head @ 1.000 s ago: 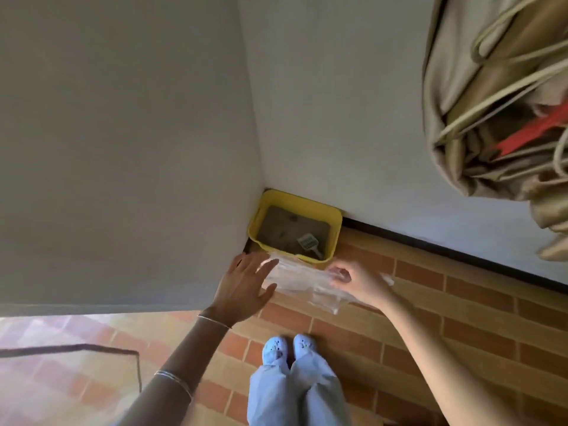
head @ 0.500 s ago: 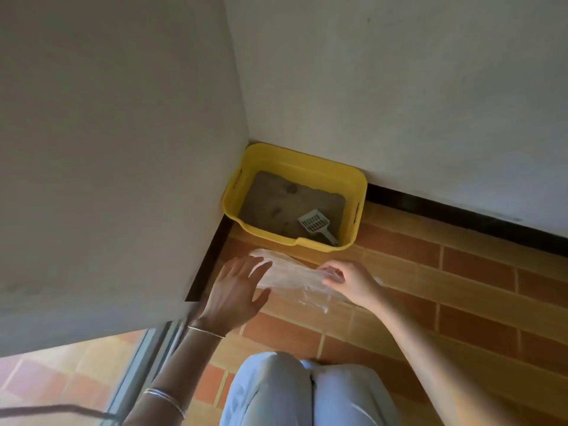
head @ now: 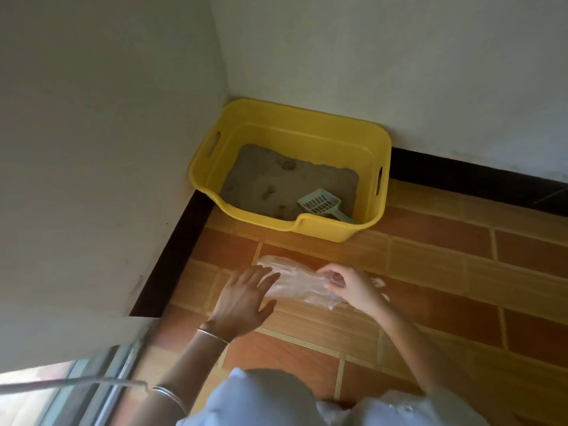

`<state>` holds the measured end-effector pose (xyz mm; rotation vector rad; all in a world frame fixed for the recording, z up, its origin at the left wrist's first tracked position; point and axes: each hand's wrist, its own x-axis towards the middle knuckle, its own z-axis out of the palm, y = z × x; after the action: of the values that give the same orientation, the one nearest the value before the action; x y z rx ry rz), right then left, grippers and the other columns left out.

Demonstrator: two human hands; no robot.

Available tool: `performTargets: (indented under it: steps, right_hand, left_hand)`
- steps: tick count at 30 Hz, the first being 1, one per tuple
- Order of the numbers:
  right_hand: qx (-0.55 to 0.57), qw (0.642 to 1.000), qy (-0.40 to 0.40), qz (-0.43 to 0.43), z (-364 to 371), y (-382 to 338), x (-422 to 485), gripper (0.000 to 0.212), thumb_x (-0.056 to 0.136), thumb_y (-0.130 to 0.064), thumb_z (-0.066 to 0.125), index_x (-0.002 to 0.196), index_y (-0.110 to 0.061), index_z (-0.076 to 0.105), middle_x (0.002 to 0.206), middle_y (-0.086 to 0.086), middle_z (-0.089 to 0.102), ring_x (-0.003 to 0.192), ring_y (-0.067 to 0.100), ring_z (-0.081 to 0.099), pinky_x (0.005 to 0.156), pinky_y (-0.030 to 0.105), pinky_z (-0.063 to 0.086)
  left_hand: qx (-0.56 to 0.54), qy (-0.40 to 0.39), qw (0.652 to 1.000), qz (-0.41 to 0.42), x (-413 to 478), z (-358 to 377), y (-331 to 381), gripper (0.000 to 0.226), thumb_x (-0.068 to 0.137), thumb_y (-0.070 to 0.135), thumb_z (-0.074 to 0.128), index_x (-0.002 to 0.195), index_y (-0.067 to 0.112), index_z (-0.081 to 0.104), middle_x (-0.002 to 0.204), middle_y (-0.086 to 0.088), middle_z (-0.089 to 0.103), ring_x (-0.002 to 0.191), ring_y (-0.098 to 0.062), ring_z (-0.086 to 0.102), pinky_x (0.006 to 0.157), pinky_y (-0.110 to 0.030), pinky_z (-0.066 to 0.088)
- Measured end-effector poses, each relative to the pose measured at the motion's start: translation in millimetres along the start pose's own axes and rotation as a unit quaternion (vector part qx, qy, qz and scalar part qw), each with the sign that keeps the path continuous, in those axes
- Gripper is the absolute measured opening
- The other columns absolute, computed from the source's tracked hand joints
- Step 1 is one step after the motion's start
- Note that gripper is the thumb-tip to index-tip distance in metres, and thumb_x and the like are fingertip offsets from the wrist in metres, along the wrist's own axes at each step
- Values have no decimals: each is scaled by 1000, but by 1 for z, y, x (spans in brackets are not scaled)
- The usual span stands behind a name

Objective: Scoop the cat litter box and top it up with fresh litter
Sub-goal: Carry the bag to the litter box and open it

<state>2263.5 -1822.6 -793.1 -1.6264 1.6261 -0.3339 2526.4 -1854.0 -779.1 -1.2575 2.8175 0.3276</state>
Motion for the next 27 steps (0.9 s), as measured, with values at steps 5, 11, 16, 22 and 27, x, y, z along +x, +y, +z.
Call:
performTargets:
  steps: [5,11,16,22,27]
  right_hand:
    - [24,998,58,-11,-8,-8,-20,35,81,-13,67,114,-24,61,117,-13,57,111,1,50,100,15,32]
    - [43,996,79,-14,4,7,-27,30,82,-13,66,109,-24,62,112,-16,58,107,-5,51,95,7,35]
    - [5,998,55,-32,35,27,-41,28,81,-10,66,106,-23,64,113,-15,59,107,-3,53,101,17,38]
    - [-47,995,86,-17,48,48,-46,42,82,-2,63,119,-23,59,137,-16,37,110,-3,44,87,-4,28]
    - [-31,994,99,-24,52,55,-34,40,79,-8,67,115,-25,59,122,-15,52,111,0,49,104,21,35]
  left_hand:
    - [-13,16,1000,10,-12,-11,8,50,80,47,45,122,24,58,121,2,61,110,-19,58,88,-36,48]
    - [-20,19,1000,15,-1,17,12,50,82,47,45,125,24,55,124,1,60,113,-20,57,91,-38,48]
    - [-37,13,998,44,-11,56,33,50,84,47,46,127,24,54,126,2,59,117,-19,54,101,-39,42]
    - [-30,10,998,58,-16,86,39,52,82,49,43,126,24,56,129,1,57,119,-20,54,101,-42,41]
    - [-7,-4,997,73,-13,106,26,52,80,51,44,126,28,54,133,3,54,123,-17,50,104,-43,37]
